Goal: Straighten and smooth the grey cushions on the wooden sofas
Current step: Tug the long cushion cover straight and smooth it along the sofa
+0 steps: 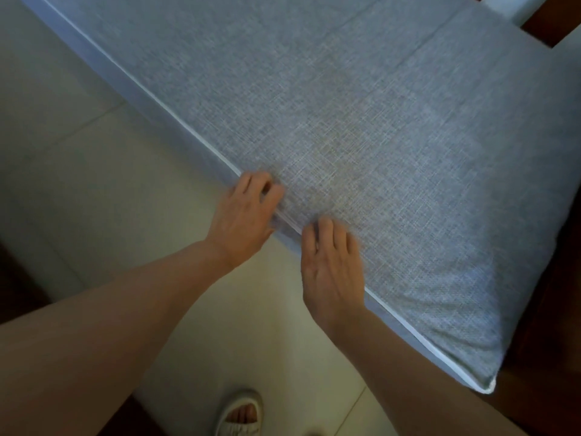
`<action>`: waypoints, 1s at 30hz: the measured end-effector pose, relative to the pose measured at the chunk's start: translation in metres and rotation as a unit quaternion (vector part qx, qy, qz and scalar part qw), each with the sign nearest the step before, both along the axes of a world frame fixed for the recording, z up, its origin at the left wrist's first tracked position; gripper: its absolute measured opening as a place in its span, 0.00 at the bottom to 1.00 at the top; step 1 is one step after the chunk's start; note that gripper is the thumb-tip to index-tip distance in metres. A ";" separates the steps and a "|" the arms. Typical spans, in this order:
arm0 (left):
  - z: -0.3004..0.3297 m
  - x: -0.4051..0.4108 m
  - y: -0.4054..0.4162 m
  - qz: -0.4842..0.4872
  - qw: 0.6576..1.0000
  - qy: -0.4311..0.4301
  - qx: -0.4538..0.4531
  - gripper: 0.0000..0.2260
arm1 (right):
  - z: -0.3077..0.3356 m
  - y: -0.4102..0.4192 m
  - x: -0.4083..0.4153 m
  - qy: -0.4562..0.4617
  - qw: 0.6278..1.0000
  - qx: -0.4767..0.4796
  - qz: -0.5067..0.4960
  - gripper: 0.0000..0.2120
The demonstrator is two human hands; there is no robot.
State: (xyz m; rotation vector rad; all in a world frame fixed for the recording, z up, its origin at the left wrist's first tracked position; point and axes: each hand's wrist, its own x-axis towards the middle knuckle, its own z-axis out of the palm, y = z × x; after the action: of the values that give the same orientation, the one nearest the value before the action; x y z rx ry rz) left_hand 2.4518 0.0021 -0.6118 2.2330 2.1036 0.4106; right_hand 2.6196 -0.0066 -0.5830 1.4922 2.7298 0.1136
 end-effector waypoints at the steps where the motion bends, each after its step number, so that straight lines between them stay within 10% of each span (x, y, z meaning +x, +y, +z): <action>1: 0.000 -0.001 -0.002 -0.005 1.000 -0.004 -0.003 0.30 | 0.001 0.000 -0.004 -0.009 1.000 -0.010 -0.001 0.22; 13: 0.043 -0.043 0.025 -0.040 0.992 0.005 -0.118 0.23 | 0.041 0.041 -0.052 -0.077 0.989 -0.118 0.032 0.17; 30: 0.034 -0.185 0.048 0.115 0.982 0.061 -0.137 0.43 | 0.036 0.112 -0.184 -0.117 0.968 -0.167 0.143 0.38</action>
State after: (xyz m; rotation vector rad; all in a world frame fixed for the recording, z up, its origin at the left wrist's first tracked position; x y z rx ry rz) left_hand 2.2665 0.0499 -0.5779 1.9174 2.3226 -0.0140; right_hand 2.4356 0.1052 -0.5466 0.9322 2.5901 -0.1471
